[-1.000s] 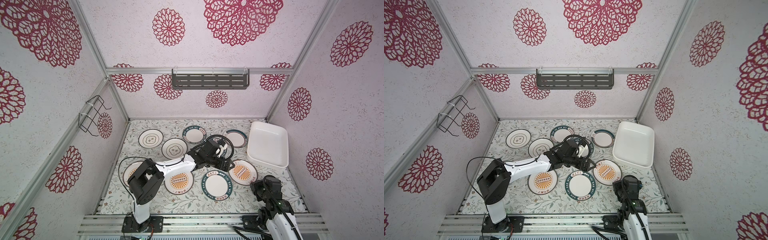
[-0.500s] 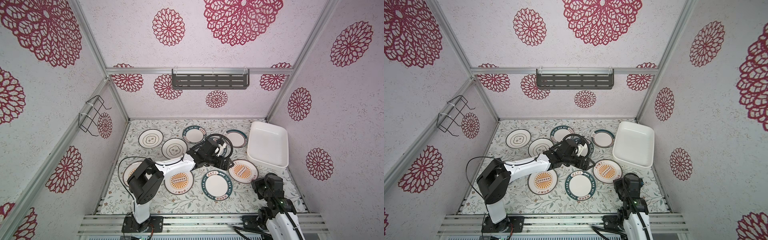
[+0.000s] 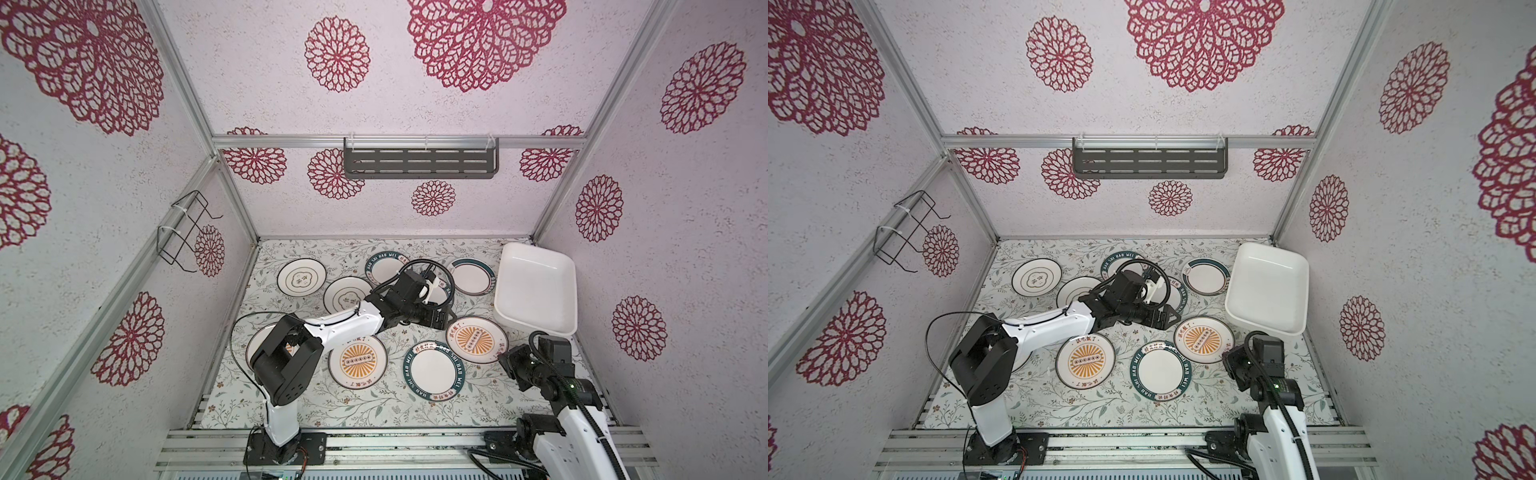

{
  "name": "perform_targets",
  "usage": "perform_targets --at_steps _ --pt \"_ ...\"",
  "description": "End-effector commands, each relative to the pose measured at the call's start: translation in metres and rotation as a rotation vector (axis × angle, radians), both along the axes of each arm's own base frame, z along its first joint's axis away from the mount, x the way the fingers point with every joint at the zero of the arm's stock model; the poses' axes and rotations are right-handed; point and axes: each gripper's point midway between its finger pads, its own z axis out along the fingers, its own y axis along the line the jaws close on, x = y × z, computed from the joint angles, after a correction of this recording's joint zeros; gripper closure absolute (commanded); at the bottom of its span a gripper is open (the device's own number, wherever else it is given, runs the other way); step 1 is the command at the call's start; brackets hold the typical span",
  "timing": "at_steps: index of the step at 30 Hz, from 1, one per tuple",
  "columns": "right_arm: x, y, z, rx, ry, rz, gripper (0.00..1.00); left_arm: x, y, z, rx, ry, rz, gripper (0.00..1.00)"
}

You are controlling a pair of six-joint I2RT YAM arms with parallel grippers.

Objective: Place the plates into the plastic bin on the countertop
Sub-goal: Pick up the plate from the middle-right of the table, then place the plate in the plastic bin.

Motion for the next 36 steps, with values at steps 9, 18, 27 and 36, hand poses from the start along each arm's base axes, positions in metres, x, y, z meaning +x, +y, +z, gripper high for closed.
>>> perform_targets --at_steps 9,18,27,36 --pt "0.059 0.058 0.075 0.07 -0.246 0.175 1.0 0.014 0.046 0.048 -0.056 -0.111 0.112 0.03" --pt "0.116 0.043 0.129 -0.011 -0.474 0.062 1.0 0.013 0.073 0.06 -0.051 -0.162 0.205 0.03" --pt "0.158 -0.037 0.143 -0.096 -0.583 -0.257 1.0 0.005 0.056 0.069 -0.115 -0.162 0.171 0.03" --pt "0.171 -0.131 0.126 -0.158 -0.546 -0.442 1.0 -0.008 0.014 0.06 -0.084 -0.161 0.078 0.03"
